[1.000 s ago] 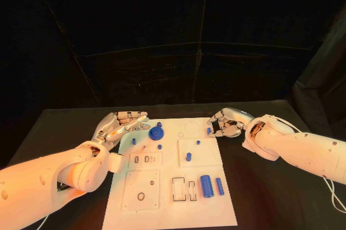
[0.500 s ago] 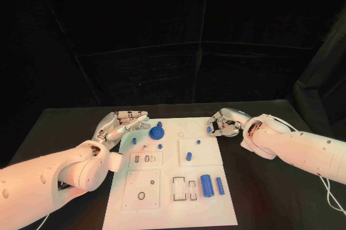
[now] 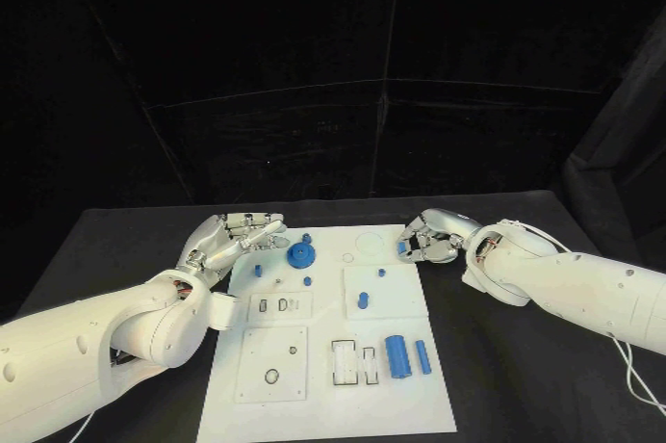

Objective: Assemble the parts on the task board

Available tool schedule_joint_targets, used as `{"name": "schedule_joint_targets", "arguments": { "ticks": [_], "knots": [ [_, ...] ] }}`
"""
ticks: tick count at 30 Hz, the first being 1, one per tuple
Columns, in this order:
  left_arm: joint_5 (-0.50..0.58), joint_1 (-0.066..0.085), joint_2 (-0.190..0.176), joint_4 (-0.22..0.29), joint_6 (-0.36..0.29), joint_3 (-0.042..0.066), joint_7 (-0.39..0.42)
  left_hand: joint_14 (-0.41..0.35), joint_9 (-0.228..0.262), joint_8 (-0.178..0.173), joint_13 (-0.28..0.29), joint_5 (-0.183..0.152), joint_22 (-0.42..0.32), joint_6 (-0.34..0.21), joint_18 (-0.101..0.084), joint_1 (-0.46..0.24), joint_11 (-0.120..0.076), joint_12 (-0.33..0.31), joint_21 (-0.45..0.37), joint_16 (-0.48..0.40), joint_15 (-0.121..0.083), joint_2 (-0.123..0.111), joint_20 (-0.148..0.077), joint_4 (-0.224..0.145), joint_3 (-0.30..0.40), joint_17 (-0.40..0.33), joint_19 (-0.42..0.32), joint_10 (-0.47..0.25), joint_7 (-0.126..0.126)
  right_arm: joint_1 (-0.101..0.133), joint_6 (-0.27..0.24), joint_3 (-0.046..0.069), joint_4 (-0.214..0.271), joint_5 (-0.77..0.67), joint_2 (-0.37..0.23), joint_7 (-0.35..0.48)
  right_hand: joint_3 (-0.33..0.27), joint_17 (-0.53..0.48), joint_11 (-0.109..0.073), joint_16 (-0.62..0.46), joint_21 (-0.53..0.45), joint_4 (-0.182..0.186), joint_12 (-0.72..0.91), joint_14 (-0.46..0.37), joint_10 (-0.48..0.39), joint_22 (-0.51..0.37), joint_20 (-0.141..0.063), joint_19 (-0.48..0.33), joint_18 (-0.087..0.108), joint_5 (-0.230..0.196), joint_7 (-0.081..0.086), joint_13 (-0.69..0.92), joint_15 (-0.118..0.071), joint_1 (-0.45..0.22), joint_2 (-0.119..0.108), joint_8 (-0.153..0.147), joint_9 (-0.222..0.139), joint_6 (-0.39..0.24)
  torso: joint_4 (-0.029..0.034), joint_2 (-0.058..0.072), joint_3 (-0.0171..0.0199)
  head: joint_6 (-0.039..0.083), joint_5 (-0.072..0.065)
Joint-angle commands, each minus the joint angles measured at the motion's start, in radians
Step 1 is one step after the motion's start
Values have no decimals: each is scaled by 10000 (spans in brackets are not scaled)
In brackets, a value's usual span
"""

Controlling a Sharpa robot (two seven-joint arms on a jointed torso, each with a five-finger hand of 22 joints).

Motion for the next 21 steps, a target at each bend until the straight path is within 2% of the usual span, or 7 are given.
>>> {"name": "schedule_joint_targets", "arguments": {
  "ticks": [1, 7, 8, 16, 21],
  "knots": [
    [-52, 10, 6, 7, 129, 6, 41, -37, -5, -45, -8, -27, -10, -42, 75, 30, 13, -67, -56, -52, 29, 103, 54, -40, -11, 10, 23, 12, 85, 12, 108, 5, -1, -34, 15, 15, 113, 34, -106, 41, 12, 4, 55, 470, 30, 32, -96, 26, -42, -84, -9, 30, -70, -24, 155, 81, 14, 154, -6, 2, 3, -8, 2],
    [-52, 10, 6, 7, 129, 6, 41, -37, -5, -45, -8, -27, -10, -42, 75, 30, 13, -67, -56, -52, 29, 103, 54, -40, -11, 10, 23, 12, 85, 12, 108, 5, -1, -34, 15, 15, 113, 34, -106, 41, 12, 4, 55, 470, 30, 32, -96, 26, -42, -84, -9, 30, -70, -24, 155, 81, 14, 154, -6, 2, 3, -8, 2],
    [-52, 10, 7, 5, 137, 6, 34, -37, -5, -45, -8, -27, -10, -42, 75, 30, 13, -67, -56, -52, 29, 103, 54, -40, -11, 10, 23, 12, 85, 7, 53, 5, -6, -12, 34, 30, 382, 156, -175, 104, 67, -51, 155, 498, 102, 161, -154, 97, -68, -324, -91, 117, -130, -3, 370, 146, 7, 402, 7, 4, 5, -30, -12],
    [-52, 10, -7, -10, 155, 6, 20, -37, -5, -45, -8, -27, -10, -42, 75, 30, 13, -67, -56, -52, 29, 103, 54, -40, -11, 10, 23, 12, 85, 1, -838, 7, 126, 295, 22, 97, 721, 417, -251, 261, 187, -112, 450, 558, 284, 429, -211, 245, -121, -232, -184, 362, -191, -4, 599, 209, 14, 638, -1, -12, 7, -55, 12],
    [-52, 11, -42, -1, 152, 7, 19, -37, -5, -45, -8, -27, -10, -42, 75, 30, 13, -67, -56, -52, 29, 103, 54, -40, -11, 10, 23, 12, 85, 5, -1324, 11, 707, 344, -156, -116, 776, 451, -262, 282, 195, -111, 503, 566, 320, 438, -225, 251, -122, -207, -199, 409, -203, -53, 610, 215, 16, 677, -2, -37, -8, -65, 39]
  ]
}}
